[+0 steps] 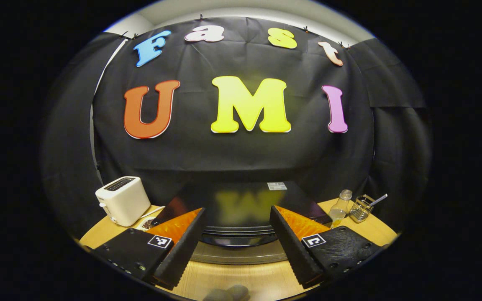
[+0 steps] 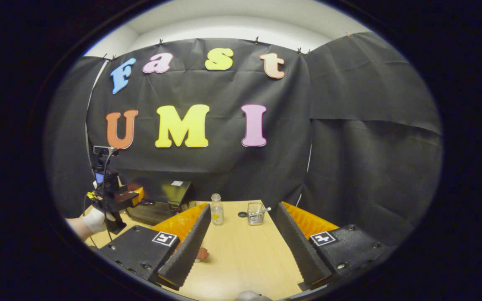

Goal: Open the electric oven with the left hand, put the food in, and close the electric oven.

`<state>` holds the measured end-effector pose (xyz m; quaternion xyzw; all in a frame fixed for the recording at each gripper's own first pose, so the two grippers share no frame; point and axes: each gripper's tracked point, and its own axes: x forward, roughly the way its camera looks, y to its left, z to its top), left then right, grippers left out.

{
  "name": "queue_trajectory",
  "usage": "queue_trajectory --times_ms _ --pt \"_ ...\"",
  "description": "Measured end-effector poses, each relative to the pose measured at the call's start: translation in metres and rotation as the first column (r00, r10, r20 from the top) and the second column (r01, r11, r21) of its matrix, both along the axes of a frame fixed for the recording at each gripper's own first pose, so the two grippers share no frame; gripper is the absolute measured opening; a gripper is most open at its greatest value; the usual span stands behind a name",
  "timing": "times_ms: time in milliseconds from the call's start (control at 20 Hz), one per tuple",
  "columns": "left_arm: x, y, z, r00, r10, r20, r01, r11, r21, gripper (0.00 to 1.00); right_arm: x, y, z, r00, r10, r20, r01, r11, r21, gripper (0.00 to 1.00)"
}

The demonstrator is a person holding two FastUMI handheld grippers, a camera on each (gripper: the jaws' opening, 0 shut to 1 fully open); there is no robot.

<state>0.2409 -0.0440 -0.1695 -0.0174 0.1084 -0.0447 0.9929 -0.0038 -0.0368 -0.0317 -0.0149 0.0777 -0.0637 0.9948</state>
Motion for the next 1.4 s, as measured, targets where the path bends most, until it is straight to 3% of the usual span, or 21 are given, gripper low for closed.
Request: queue_trajectory --times_ms 250,600,1400 --pt "0.010 0.001 -0.034 0.996 0.010 -0.088 -0.009 1.000 0.017 0.97 -0.005 -0.004 -0.005 1.000 -0.018 -0.025 0.018 1.000 0.002 1.00" --pt "0.001 0.001 -0.036 0.996 0.011 -0.090 -0.008 1.000 0.025 0.97 -0.013 -0.003 -0.011 1.000 -0.005 -0.030 0.006 1.000 0.016 1.00" --pt "-0.096 0.009 -0.084 0.988 -0.011 -0.156 0.019 0.999 0.050 0.97 -0.047 0.009 -0.033 0.998 0.041 -0.050 -0.039 0.999 0.031 1.00"
